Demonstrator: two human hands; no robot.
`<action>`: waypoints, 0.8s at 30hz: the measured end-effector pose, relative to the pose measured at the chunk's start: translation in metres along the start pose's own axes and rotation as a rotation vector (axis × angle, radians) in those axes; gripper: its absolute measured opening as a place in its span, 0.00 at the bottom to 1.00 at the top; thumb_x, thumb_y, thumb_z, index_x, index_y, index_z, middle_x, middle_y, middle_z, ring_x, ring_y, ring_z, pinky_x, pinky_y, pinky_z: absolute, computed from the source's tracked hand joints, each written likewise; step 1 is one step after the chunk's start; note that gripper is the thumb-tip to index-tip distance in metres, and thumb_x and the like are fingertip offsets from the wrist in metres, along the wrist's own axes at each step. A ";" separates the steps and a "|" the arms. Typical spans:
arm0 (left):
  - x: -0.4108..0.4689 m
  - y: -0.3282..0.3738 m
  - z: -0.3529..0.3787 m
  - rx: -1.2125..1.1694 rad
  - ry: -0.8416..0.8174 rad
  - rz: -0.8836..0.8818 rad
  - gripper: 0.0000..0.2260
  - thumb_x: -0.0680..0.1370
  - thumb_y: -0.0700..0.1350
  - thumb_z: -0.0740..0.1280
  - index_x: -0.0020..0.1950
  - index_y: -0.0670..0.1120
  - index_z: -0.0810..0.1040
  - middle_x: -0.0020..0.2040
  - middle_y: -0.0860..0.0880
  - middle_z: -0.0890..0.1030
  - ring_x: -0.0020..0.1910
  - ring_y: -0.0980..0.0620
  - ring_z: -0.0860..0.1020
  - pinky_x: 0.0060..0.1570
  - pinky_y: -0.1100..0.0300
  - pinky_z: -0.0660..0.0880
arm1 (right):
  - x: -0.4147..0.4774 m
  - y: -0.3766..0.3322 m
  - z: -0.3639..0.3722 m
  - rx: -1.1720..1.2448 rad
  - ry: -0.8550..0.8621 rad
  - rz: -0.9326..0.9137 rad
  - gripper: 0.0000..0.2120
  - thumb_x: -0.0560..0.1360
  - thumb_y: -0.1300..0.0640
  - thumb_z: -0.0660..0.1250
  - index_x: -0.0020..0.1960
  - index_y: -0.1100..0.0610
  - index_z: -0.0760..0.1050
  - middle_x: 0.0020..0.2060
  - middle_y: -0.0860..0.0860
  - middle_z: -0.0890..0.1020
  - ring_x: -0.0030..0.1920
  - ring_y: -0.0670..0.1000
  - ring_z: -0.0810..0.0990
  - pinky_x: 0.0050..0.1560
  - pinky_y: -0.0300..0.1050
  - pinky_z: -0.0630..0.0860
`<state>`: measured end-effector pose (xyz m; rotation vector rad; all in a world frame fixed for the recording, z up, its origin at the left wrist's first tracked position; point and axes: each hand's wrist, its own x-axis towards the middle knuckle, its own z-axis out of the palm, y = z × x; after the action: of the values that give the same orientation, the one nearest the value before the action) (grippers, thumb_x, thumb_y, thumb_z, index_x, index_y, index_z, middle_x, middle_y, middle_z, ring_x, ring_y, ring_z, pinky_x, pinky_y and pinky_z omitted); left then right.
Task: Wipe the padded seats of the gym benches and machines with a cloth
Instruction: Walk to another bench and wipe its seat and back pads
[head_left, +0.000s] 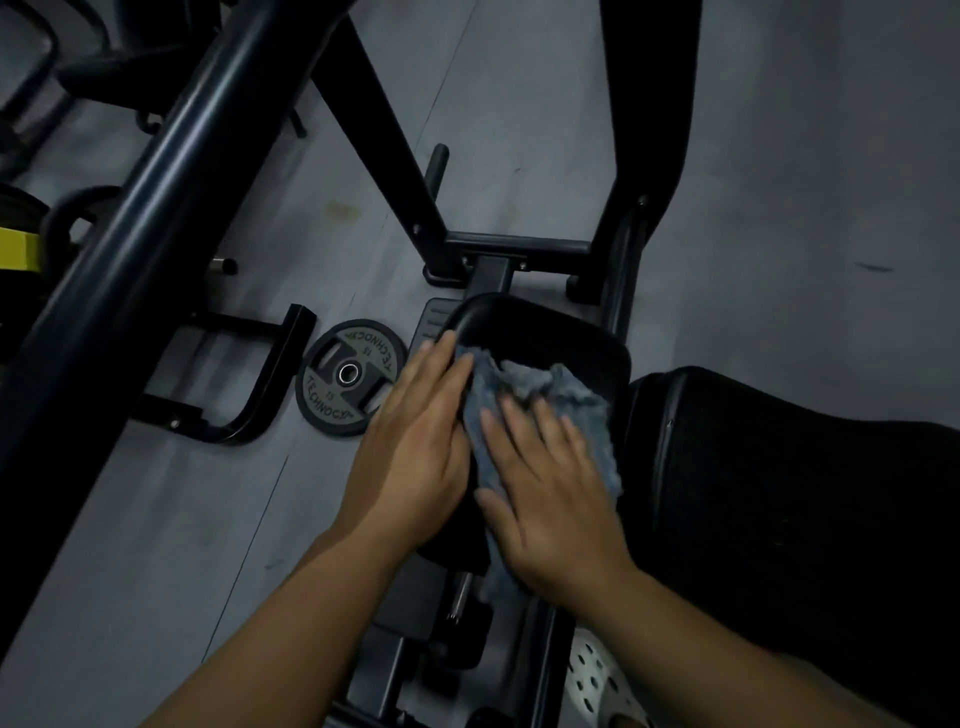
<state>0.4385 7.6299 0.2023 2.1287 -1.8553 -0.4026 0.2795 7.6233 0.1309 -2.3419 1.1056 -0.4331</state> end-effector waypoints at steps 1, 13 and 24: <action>-0.003 0.000 -0.001 0.015 0.002 0.009 0.26 0.79 0.43 0.54 0.79 0.47 0.63 0.80 0.54 0.57 0.79 0.57 0.52 0.76 0.59 0.53 | -0.003 0.016 -0.001 -0.019 -0.002 0.008 0.30 0.83 0.40 0.46 0.82 0.48 0.47 0.80 0.50 0.54 0.80 0.53 0.47 0.79 0.52 0.43; 0.002 0.010 0.003 0.196 -0.015 0.127 0.26 0.79 0.49 0.54 0.77 0.44 0.65 0.79 0.48 0.62 0.79 0.52 0.55 0.78 0.52 0.51 | -0.023 0.022 0.004 0.062 0.057 0.048 0.28 0.83 0.45 0.49 0.81 0.48 0.49 0.80 0.46 0.52 0.79 0.57 0.56 0.78 0.55 0.47; 0.005 0.020 0.010 0.223 -0.083 0.183 0.28 0.76 0.47 0.53 0.77 0.43 0.65 0.79 0.47 0.62 0.79 0.51 0.58 0.77 0.49 0.56 | -0.013 0.014 0.006 0.108 0.094 0.010 0.29 0.82 0.50 0.52 0.81 0.51 0.52 0.81 0.47 0.52 0.81 0.52 0.48 0.79 0.55 0.47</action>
<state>0.4170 7.6225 0.2010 2.0799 -2.2131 -0.2559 0.2655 7.6277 0.1170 -2.2408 1.1079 -0.5898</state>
